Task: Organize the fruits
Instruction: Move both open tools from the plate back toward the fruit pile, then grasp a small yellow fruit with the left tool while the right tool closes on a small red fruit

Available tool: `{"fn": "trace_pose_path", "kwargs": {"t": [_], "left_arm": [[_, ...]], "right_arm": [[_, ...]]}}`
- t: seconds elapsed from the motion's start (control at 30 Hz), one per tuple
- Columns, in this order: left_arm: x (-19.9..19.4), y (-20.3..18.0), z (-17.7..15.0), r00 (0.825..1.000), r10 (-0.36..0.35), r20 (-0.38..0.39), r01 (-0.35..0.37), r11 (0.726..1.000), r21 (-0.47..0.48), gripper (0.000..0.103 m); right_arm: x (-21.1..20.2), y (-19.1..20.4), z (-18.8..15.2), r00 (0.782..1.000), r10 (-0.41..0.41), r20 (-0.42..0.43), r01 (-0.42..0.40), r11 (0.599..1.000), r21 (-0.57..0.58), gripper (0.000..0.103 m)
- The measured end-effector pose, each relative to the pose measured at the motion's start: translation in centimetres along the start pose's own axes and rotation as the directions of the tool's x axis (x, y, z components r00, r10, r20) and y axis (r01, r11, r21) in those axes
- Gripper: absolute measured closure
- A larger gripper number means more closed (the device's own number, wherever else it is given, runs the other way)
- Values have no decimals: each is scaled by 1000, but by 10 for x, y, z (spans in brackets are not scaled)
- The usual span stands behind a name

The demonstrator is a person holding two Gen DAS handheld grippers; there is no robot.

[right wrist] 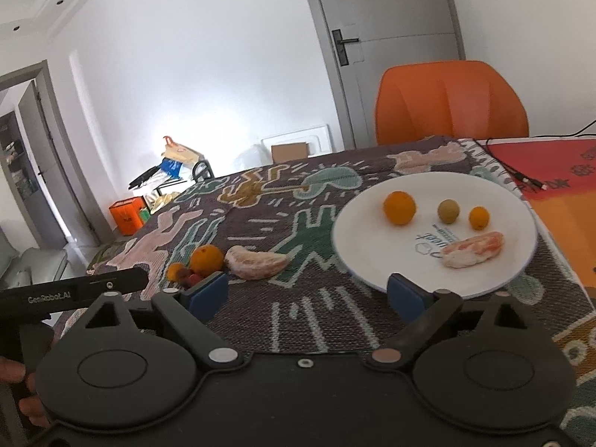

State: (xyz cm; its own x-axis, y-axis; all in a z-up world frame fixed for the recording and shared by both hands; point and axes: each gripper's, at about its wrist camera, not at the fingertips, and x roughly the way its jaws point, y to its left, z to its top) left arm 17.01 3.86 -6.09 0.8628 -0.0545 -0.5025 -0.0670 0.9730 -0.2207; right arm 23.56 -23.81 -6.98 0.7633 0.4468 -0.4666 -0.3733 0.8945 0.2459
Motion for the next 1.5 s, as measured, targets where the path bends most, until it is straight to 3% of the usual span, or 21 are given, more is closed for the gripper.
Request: {"fn": "trace_pose_path", "kwargs": {"t": [0.3,0.73,0.87,0.97,1.33,1.5], "left_arm": [[21,12,-7,998,12,-54,-14,999,-34,34],[46,18,-13,995,3,-98,-10,997,-74,55],[52,24,-14,995,3,-103,-13,995,-98,78],[50,28,-11,995,-13,-98,3,994,-111,78],[33,47,-5,998,17,-68,-26,991,-133,78],[27,58,-4,998,34,-59,-43,989,-143,78]], "right_arm": [[13,14,-1,999,21,-41,-22,1000,-22,26],[42,34,0,992,66,-106,-72,996,-49,34],[51,40,1,990,68,-121,-75,996,-58,37],[59,46,1,987,80,-138,-91,994,-68,44],[81,67,0,977,126,-172,-142,986,-85,45],[92,79,0,972,141,-187,-163,981,-108,53]]}}
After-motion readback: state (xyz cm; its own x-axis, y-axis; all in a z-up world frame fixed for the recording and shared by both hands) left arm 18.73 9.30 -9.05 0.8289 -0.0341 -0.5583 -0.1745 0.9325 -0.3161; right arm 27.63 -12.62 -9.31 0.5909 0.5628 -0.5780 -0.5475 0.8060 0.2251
